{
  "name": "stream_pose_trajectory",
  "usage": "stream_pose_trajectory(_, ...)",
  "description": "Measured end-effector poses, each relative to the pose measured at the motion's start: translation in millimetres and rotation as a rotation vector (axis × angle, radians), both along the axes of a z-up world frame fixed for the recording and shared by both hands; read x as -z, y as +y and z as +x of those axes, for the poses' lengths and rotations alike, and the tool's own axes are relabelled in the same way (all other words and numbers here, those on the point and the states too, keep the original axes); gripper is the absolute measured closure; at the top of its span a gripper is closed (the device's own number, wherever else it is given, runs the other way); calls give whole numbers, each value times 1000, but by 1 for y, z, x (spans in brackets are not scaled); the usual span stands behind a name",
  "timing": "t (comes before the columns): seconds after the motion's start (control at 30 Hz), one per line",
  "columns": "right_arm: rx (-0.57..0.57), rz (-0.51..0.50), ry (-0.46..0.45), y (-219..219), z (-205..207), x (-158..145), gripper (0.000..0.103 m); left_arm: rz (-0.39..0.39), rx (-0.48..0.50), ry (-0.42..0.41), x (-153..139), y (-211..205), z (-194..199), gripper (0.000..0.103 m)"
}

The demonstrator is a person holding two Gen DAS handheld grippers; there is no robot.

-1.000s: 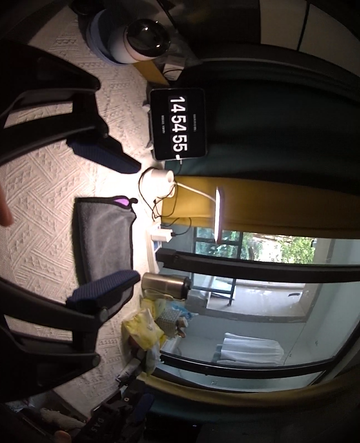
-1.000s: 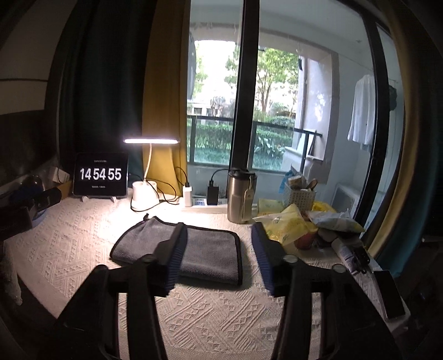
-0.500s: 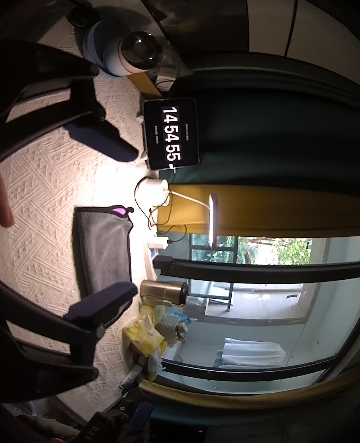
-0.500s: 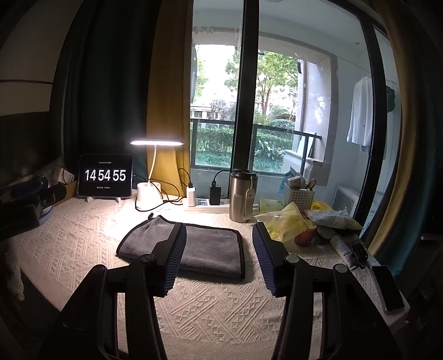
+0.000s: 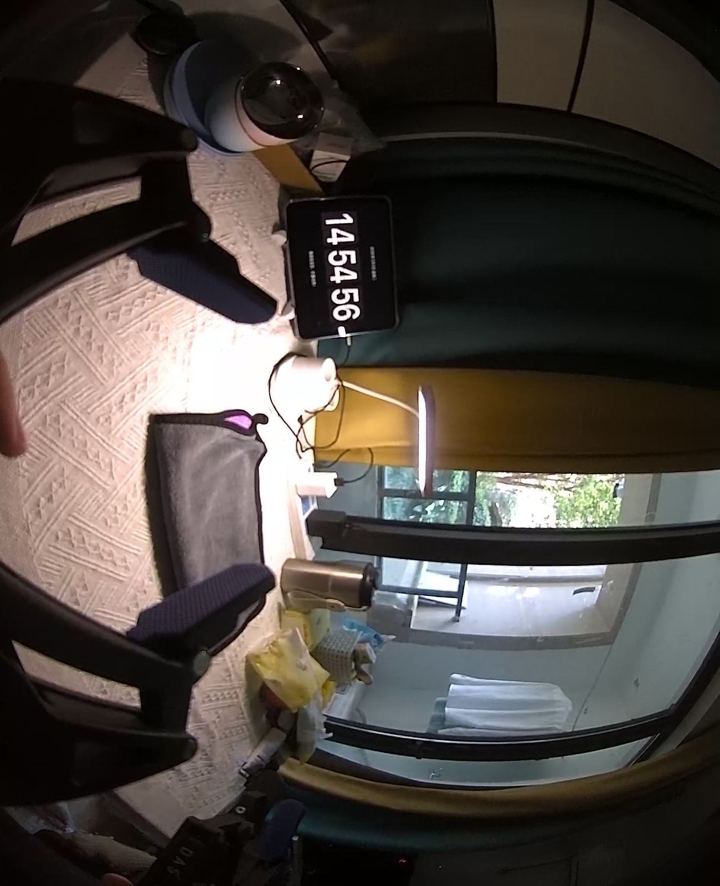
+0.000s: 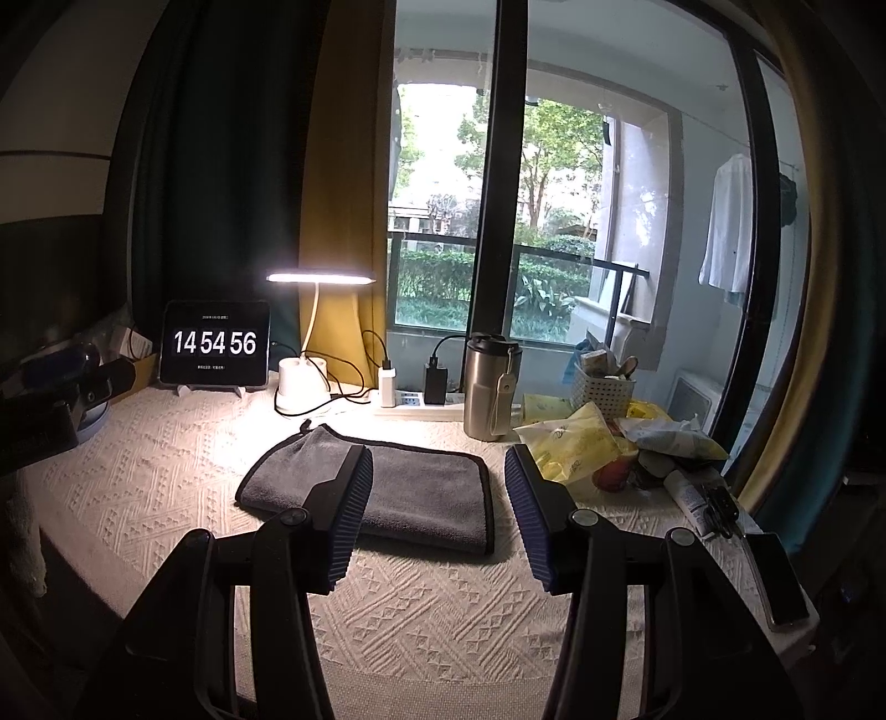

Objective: Fold towel

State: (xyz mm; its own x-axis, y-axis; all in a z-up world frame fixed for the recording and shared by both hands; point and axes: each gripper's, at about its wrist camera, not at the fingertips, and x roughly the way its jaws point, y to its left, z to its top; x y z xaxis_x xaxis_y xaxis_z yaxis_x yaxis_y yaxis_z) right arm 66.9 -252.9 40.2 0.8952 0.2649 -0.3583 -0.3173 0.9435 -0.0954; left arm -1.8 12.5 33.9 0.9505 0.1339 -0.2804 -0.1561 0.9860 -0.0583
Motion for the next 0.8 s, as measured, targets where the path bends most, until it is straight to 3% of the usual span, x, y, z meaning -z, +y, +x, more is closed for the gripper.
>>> stream_pose_trajectory(0.8, 1, 0, 0, -1, -1, 0, 50, 4, 6, 0, -1, -2, -1, 13)
